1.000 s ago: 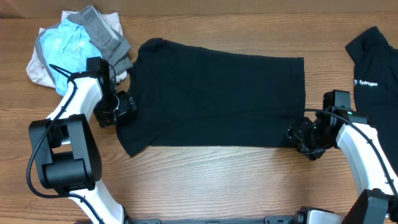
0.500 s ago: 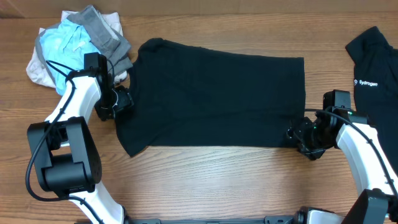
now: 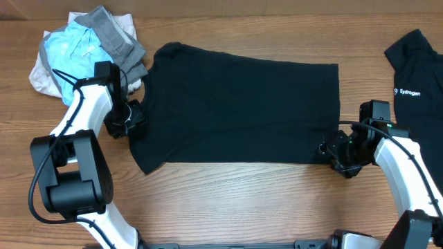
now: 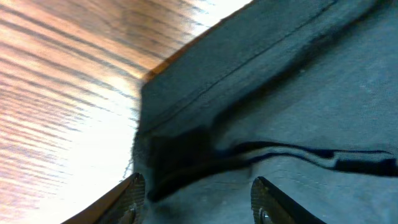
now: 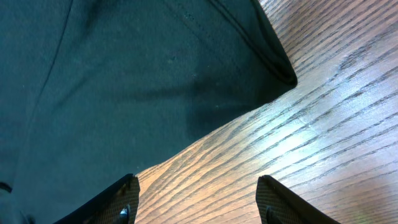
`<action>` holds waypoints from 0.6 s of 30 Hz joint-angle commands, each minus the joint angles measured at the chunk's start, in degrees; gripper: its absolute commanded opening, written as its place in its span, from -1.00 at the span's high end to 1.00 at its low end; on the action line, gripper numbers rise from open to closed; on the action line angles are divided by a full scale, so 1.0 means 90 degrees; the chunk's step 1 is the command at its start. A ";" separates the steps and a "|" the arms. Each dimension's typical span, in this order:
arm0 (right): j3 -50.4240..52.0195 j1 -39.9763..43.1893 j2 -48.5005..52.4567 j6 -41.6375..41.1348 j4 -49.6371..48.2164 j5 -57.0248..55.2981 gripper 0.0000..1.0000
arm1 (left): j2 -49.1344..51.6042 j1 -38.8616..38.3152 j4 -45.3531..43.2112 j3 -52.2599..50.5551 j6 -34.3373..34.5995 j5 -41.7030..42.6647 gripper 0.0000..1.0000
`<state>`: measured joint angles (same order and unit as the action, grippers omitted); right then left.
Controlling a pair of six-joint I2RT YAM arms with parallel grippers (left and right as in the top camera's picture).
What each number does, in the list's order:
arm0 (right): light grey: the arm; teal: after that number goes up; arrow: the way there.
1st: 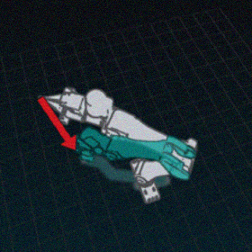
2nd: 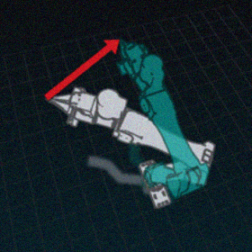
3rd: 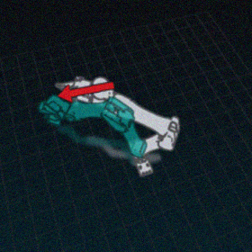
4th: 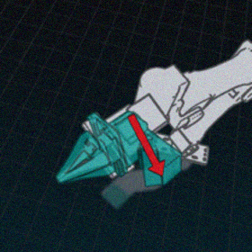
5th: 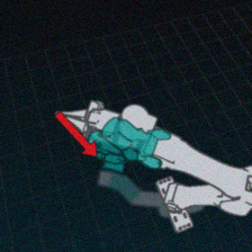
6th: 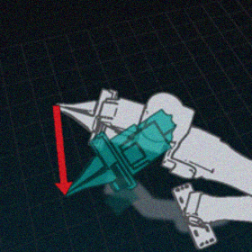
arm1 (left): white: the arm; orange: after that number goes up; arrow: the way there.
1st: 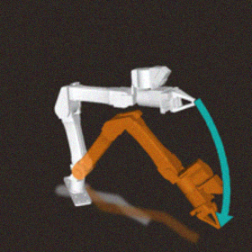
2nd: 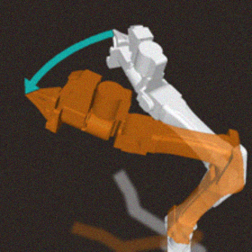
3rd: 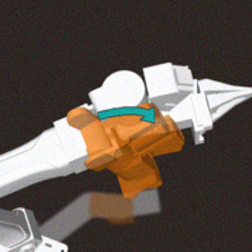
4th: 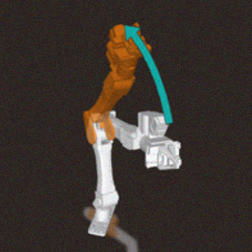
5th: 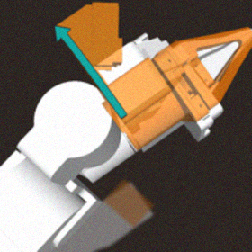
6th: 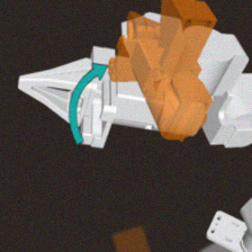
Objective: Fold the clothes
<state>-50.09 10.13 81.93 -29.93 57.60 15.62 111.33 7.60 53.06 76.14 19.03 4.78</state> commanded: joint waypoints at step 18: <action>0.0029 0.0005 -0.0029 0.0046 0.0022 -0.0058 -0.29 | 0.0073 -0.0015 -0.0017 0.0083 0.0029 -0.0257 0.60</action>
<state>-50.09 10.13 81.93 -29.93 57.93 15.59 111.33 7.60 52.93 76.14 19.31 3.03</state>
